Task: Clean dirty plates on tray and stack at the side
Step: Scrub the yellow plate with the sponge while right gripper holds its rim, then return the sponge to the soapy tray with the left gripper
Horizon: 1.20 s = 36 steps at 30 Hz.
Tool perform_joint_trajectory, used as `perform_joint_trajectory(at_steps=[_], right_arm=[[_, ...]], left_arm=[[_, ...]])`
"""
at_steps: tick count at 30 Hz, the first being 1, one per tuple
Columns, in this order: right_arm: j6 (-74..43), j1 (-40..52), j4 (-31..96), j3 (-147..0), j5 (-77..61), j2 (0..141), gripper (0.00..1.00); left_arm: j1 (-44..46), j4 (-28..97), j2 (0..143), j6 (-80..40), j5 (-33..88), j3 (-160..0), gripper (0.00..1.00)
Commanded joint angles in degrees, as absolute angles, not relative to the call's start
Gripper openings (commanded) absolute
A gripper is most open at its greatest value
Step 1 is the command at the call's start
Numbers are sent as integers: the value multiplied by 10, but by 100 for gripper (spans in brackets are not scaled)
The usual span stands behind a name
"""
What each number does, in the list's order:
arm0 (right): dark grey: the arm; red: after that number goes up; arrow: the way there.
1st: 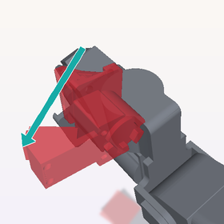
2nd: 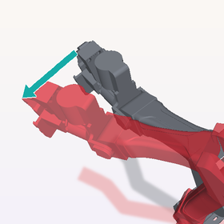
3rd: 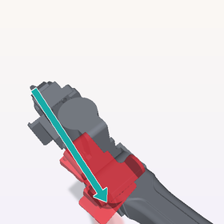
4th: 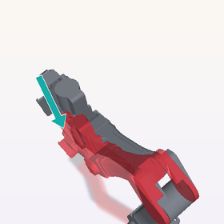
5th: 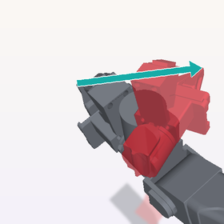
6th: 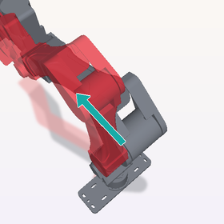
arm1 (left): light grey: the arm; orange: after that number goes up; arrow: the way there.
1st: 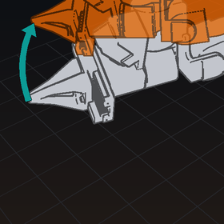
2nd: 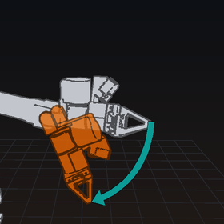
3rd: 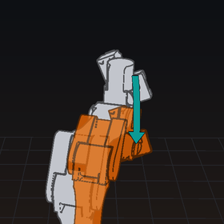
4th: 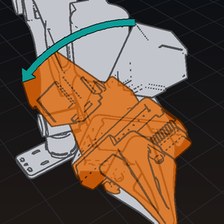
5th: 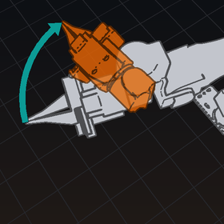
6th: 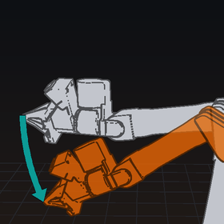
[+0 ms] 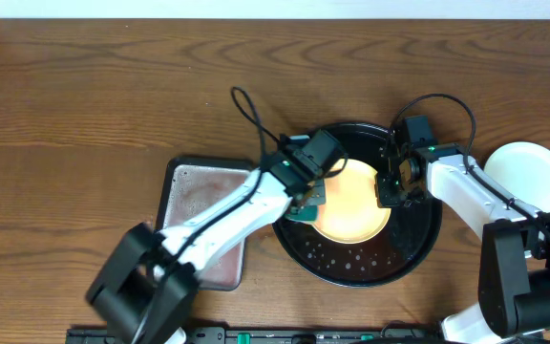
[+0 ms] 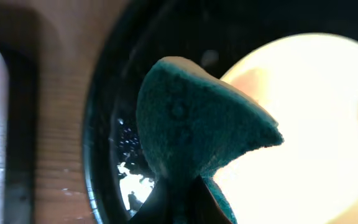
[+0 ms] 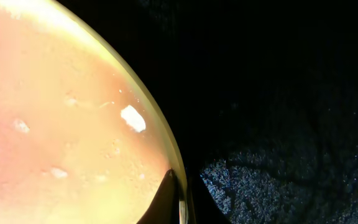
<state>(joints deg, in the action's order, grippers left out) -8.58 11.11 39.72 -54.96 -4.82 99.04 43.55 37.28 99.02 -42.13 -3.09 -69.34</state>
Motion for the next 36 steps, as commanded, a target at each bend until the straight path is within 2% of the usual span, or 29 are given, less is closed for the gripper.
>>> perform_joint_trajectory(at_steps=[1, 8, 12, 16, 18, 23, 25, 27, 28, 29, 30, 36], right_arm=[[-87, 113, 395, -538, 2, 1007, 1], [-87, 113, 399, -538, 2, 1007, 1], [-87, 114, 398, -538, -10, 1007, 1], [-87, 114, 395, -538, -83, 1007, 1], [-89, 114, 394, -538, -105, 1007, 1], [-115, 114, 396, -538, -110, 1007, 1], [-118, 114, 391, -538, -110, 1007, 1], [-118, 114, 388, -538, -110, 1007, 3], [-117, 114, 387, -538, -110, 1007, 1], [-117, 114, 386, -538, -112, 1007, 1], [-109, 113, 386, -538, -119, 1007, 1], [-92, 115, 396, -539, -116, 943, 1]], left_arm=[[432, 378, 934, -389, -39, -686, 7], [397, 439, 851, -351, -46, -686, 7], [329, 514, 815, -340, -79, -686, 7], [238, 557, 813, -302, -86, -673, 8], [189, 544, 819, -302, -74, -633, 8], [131, 455, 827, -287, -11, -529, 8], [118, 421, 827, -274, 5, -492, 13], [115, 421, 827, -262, 14, -490, 15], [115, 421, 826, -252, 22, -492, 17], [115, 423, 823, -242, 40, -498, 29], [115, 425, 822, -238, 51, -502, 35], [115, 477, 781, -236, 69, -530, 46]])
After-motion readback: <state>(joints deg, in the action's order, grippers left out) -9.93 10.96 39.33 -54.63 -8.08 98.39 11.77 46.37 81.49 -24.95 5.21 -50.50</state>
